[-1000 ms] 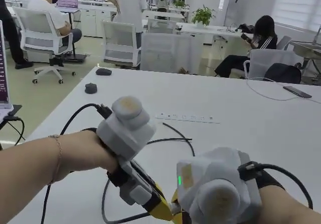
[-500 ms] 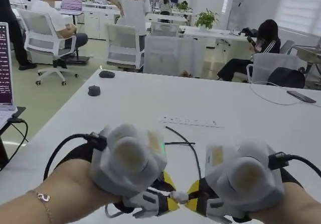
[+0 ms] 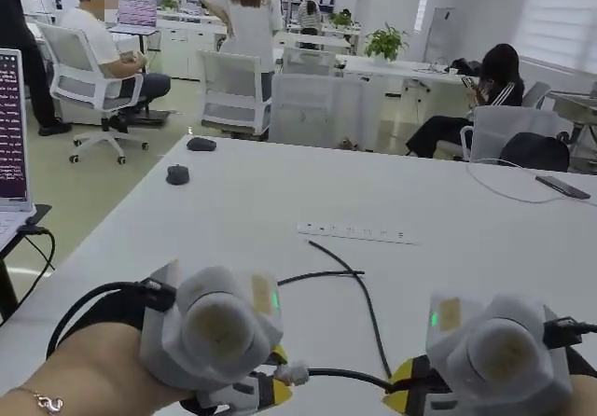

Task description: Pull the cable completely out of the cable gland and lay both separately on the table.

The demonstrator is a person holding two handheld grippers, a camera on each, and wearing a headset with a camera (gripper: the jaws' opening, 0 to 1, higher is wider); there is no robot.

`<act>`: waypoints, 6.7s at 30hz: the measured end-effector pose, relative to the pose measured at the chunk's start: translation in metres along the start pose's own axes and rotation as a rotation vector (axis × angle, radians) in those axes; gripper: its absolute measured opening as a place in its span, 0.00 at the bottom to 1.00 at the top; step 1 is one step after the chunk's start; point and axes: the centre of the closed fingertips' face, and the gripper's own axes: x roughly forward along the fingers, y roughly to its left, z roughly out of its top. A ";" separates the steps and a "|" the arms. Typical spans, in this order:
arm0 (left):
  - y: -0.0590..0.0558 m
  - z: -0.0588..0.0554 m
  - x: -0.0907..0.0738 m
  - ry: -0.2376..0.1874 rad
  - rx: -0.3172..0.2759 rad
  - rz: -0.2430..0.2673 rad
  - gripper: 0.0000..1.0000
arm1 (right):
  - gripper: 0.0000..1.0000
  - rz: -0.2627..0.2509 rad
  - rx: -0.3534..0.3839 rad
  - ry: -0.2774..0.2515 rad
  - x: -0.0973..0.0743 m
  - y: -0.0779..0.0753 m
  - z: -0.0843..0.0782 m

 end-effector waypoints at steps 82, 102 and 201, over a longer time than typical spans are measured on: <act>0.025 0.007 -0.030 0.057 0.005 0.134 0.16 | 0.03 -0.062 0.185 -0.099 -0.023 -0.016 0.030; 0.013 0.019 -0.019 0.061 0.033 0.107 0.16 | 0.27 0.031 0.152 -0.124 -0.008 0.011 0.078; 0.016 0.011 -0.014 0.072 0.027 0.112 0.16 | 0.14 -0.025 -0.020 -0.092 0.007 0.011 0.102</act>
